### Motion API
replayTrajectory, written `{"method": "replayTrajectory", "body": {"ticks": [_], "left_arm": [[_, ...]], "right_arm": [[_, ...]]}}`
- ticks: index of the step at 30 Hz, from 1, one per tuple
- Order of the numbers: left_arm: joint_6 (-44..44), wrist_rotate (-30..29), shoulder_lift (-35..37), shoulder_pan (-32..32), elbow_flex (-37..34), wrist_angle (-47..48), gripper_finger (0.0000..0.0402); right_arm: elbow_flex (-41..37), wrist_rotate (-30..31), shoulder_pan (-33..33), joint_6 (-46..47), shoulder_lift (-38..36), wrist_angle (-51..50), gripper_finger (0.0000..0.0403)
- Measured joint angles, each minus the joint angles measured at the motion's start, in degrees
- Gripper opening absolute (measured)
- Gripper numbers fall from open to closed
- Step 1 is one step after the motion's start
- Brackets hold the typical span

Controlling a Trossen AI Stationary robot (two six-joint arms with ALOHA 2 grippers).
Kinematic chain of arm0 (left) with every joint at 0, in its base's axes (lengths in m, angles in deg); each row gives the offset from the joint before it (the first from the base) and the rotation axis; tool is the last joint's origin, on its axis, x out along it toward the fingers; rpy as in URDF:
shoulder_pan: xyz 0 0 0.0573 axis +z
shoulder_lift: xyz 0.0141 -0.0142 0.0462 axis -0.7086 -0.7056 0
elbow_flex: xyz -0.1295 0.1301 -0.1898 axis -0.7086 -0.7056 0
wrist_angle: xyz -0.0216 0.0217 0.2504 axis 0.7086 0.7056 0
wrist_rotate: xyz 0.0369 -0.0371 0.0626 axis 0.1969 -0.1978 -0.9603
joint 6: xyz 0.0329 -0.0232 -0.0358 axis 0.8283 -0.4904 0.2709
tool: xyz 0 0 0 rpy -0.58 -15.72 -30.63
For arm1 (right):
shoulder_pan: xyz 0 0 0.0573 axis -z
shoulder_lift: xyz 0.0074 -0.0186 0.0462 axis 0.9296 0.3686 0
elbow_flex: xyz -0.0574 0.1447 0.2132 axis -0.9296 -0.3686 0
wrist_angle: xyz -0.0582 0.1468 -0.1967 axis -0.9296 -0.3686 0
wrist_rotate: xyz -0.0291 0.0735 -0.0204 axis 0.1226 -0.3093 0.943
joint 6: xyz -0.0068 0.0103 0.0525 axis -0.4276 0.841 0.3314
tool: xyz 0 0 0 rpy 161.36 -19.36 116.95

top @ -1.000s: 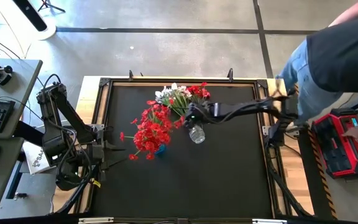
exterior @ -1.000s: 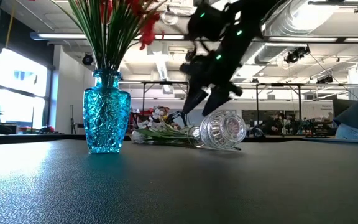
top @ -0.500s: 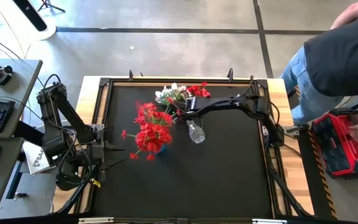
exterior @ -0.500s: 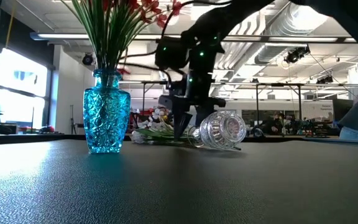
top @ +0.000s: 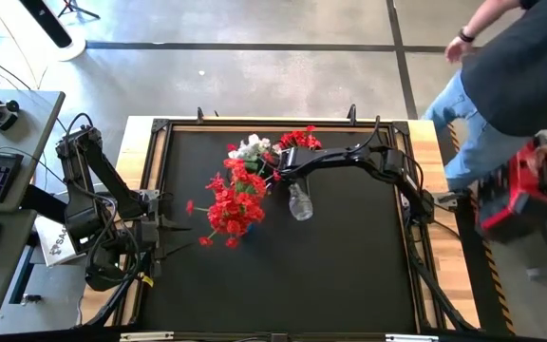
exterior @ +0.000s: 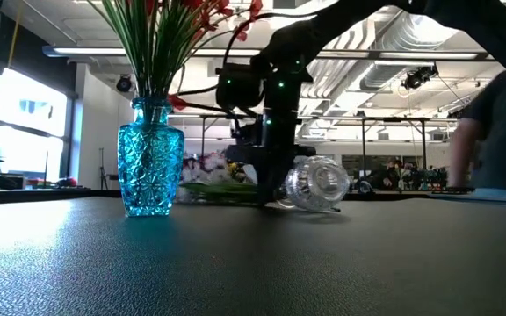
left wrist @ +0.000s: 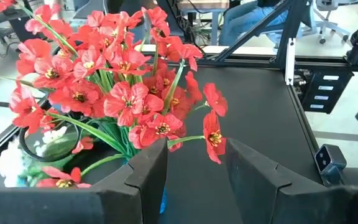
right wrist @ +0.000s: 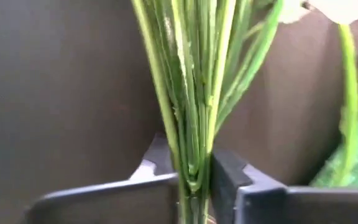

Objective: Sort flowers into vase by color
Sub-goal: Adjust the transparent vase

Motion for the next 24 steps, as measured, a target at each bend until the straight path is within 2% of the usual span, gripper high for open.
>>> {"method": "replayTrajectory", "body": {"ticks": [2,7,13,24], "left_arm": [[0.0,0.5,0.0,0.0,0.0,0.0,0.0151],[0.0,0.6,0.0,0.0,0.0,0.0,0.0151],[0.0,0.8,0.0,0.0,0.0,0.2,0.0151],[0.1,0.9,0.0,0.0,0.0,0.2,0.0151]], "right_arm": [[0.0,1.2,-0.2,-0.2,-0.2,-2.4,0.0010],[-0.3,6.9,-1.7,0.4,-1.3,-9.4,0.0006],[-0.3,10.3,-4.2,3.8,-5.8,-15.0,0.0001],[-0.3,16.2,-13.9,19.5,-15.0,-32.4,0.0000]]}}
